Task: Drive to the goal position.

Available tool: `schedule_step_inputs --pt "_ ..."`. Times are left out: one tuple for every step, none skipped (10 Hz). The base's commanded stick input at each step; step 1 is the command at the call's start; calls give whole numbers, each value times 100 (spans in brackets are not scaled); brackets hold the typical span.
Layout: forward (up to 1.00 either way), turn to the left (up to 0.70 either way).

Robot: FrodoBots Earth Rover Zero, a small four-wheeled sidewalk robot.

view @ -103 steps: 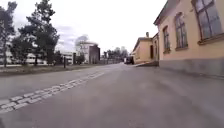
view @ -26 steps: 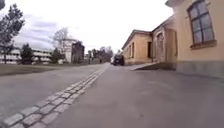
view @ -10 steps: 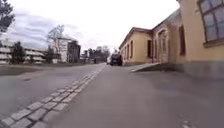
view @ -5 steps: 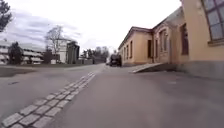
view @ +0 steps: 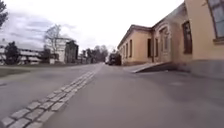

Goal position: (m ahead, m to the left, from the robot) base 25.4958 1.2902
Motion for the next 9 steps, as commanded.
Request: schedule_step_inputs --pt "85 0" --pt "85 0" --pt "85 0" --pt "85 0" --pt "85 0" --pt "85 0" --pt "85 0" --pt "85 0" --pt "85 0"
